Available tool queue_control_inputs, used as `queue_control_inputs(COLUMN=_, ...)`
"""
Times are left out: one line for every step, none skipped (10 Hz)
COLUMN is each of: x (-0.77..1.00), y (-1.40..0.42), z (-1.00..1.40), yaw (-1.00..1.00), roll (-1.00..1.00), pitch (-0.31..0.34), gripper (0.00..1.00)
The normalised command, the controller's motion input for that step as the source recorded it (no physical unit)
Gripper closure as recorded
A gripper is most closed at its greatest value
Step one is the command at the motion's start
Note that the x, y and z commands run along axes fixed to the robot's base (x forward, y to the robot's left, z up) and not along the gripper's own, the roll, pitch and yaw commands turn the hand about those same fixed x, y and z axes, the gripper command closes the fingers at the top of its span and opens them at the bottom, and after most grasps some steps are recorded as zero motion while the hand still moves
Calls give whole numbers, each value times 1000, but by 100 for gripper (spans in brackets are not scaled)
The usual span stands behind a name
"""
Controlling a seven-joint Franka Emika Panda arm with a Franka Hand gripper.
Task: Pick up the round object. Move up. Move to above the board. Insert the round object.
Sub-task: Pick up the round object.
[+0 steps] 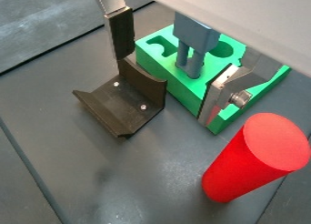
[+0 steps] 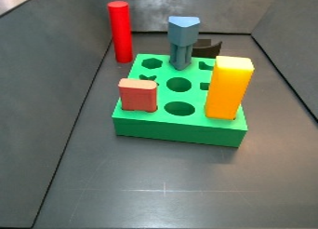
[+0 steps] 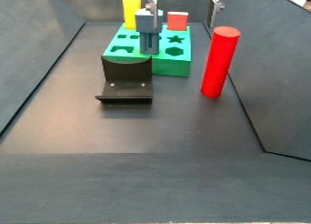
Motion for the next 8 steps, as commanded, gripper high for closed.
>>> queue_control_inputs(x=0, y=0, z=0, yaw=0, roll=7, pitch=0, gripper=0)
queue_control_inputs(x=0, y=-6, z=0, yaw=63, roll=73, pitch=17, gripper=0)
queue_control_inputs(x=-480, y=-54, z=34, yaw=83, roll=64, pitch=0, gripper=0)
queue_control_inputs(x=-883, y=-140, z=200, yaw=6, roll=63, pitch=-86, gripper=0)
queue_control_inputs(x=-980, y=-191, z=200, yaw=14, roll=41, pitch=-169, gripper=0)
queue_control_inputs(x=-1000, y=-186, z=91, yaw=9, roll=73, pitch=-196, gripper=0)
queue_control_inputs(x=-909, y=-209, z=-189, yaw=91, roll=94, pitch=-203, gripper=0)
queue_control_inputs(x=-957, y=-203, z=-329, yaw=74, roll=160, pitch=-207, gripper=0)
